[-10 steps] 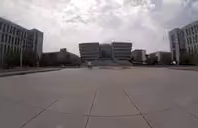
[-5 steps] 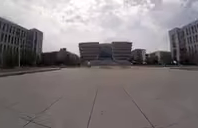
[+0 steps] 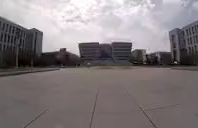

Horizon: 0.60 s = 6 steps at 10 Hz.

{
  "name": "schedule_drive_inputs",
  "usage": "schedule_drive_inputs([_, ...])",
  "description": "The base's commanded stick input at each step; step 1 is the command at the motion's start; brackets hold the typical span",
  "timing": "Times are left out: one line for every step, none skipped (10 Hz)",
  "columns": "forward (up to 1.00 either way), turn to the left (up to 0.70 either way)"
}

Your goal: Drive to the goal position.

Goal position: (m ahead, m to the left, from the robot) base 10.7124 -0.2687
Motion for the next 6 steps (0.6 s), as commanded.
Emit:
schedule_drive_inputs([0.70, 0.00])
schedule_drive_inputs([0.70, 0.00])
schedule_drive_inputs([0.70, 0.00])
schedule_drive_inputs([0.70, 0.00])
schedule_drive_inputs([0.70, 0.00])
schedule_drive_inputs([0.70, 0.00])
